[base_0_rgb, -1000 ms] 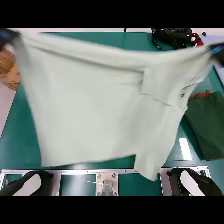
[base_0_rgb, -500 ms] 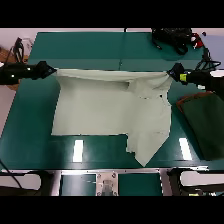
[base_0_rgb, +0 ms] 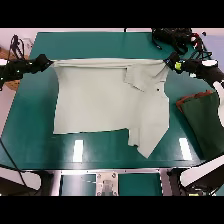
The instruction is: Fold the shirts.
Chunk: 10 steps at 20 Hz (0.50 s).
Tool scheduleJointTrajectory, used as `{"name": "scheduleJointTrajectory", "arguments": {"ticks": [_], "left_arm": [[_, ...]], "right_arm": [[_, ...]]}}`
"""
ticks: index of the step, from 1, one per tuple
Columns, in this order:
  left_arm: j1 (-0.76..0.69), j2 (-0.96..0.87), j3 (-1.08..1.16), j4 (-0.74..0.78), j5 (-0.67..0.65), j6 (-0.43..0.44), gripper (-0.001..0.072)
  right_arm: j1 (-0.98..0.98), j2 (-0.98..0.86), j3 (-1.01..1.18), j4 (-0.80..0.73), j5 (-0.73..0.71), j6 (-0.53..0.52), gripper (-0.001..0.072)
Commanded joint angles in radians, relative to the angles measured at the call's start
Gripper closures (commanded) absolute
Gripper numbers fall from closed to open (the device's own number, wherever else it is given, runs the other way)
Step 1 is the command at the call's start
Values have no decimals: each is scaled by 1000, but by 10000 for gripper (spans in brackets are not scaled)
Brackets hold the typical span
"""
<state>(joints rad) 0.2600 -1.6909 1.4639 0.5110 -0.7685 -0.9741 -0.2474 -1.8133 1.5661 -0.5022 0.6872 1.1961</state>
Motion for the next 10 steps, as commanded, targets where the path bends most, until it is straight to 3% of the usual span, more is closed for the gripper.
{"name": "scheduleJointTrajectory", "arguments": {"ticks": [1,4,10], "left_arm": [[0,-17,21,8,16,7,684],[0,-26,15,103,-78,2,684],[0,-26,14,406,-352,-128,684]], "right_arm": [[4,-28,33,3,-3,0,695],[-2,-30,33,-100,75,0,695],[-43,-30,32,-406,331,68,696]]}}
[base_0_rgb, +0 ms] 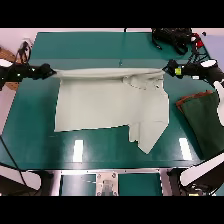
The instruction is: Fold the shirts.
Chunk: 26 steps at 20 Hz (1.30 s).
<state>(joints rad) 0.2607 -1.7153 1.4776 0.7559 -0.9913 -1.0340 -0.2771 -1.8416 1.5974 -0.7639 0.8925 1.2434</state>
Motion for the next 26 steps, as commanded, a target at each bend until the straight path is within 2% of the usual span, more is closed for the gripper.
{"name": "scheduleJointTrajectory", "arguments": {"ticks": [1,7,13,14,15,16,17,18,20,21,22,23,24,26], "left_arm": [[0,-1,-4,190,-136,-92,684],[-44,-1,-127,216,-90,-92,684],[-72,-1,-130,203,-68,-121,683],[-73,-1,-130,198,-74,-131,681],[-72,0,-124,196,-101,-146,508],[-69,0,-108,199,-151,-166,246],[-61,0,-82,208,-227,-204,216],[-48,1,-53,223,-308,-229,216],[-19,1,7,241,-483,-280,224],[-3,2,21,240,-557,-307,309],[7,11,14,241,-607,-315,600],[10,25,-1,244,-645,-322,684],[10,49,-31,244,-659,-344,684],[-2,169,-168,245,-642,-353,684]], "right_arm": [[-13,-2,-4,-174,142,21,695],[-3,-2,-88,-203,143,21,695],[-2,-2,-93,-205,137,21,694],[-3,-1,-92,-206,142,26,632],[-6,2,-87,-207,155,37,463],[-16,7,-74,-211,185,40,395],[-31,19,-52,-232,230,66,395],[-51,34,-31,-264,282,99,393],[-92,82,-21,-323,363,153,389],[-111,109,-28,-337,408,171,425],[-127,140,-54,-338,451,171,539],[-139,176,-98,-344,478,171,627],[-146,223,-164,-362,494,170,695],[-158,338,-325,-412,494,172,697]]}}
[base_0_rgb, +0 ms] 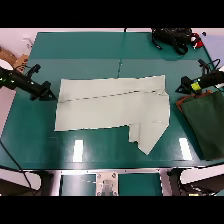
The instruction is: Fold the shirts.
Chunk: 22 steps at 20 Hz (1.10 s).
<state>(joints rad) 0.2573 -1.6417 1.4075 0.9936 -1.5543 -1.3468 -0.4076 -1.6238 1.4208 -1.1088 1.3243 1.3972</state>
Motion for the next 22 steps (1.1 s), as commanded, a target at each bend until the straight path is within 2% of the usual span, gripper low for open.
{"name": "scheduleJointTrajectory", "arguments": {"ticks": [1,4,6,7,8,9,13,16,18,20,22], "left_arm": [[-2,173,-182,19,-52,-32,684],[0,468,-488,92,101,-46,684],[0,659,-687,82,193,-80,681],[0,739,-778,61,233,-98,481],[0,795,-855,29,271,-117,136],[0,832,-925,-5,308,-130,53],[0,842,-1117,-162,485,-122,53],[-35,835,-1172,-273,680,-94,56],[-113,835,-1175,-316,809,-93,222],[-199,835,-1175,-355,984,-100,222],[-230,835,-1175,-355,1091,-148,222]], "right_arm": [[-39,187,-236,-78,56,27,697],[-92,435,-539,-78,-18,87,696],[-114,593,-727,-78,-67,128,685],[-113,649,-801,-77,-89,146,538],[-113,694,-870,-68,-113,159,331],[-113,718,-922,-39,-138,158,277],[-111,721,-1070,90,-208,97,278],[-61,711,-1132,150,-286,84,278],[-2,690,-1143,179,-316,84,279],[58,661,-1142,223,-347,84,280],[103,635,-1142,249,-371,84,280]]}}
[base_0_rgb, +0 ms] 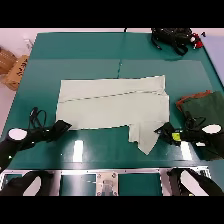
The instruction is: Fold the shirts.
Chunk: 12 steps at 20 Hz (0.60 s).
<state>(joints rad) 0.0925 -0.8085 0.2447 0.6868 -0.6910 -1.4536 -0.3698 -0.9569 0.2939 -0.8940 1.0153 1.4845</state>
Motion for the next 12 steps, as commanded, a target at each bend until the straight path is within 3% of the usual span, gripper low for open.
{"name": "scheduleJointTrajectory", "arguments": {"ticks": [1,3,7,12], "left_arm": [[-64,2,-12,-48,240,-42,223],[-65,2,-12,-53,210,-63,222],[-64,2,-12,-47,-10,-65,222],[-65,0,-12,30,18,-141,222]], "right_arm": [[78,-39,-15,40,-67,-3,280],[82,-44,-15,41,-71,-4,280],[82,-44,-13,41,-77,-4,280],[82,-44,-9,41,-77,-4,280]]}}
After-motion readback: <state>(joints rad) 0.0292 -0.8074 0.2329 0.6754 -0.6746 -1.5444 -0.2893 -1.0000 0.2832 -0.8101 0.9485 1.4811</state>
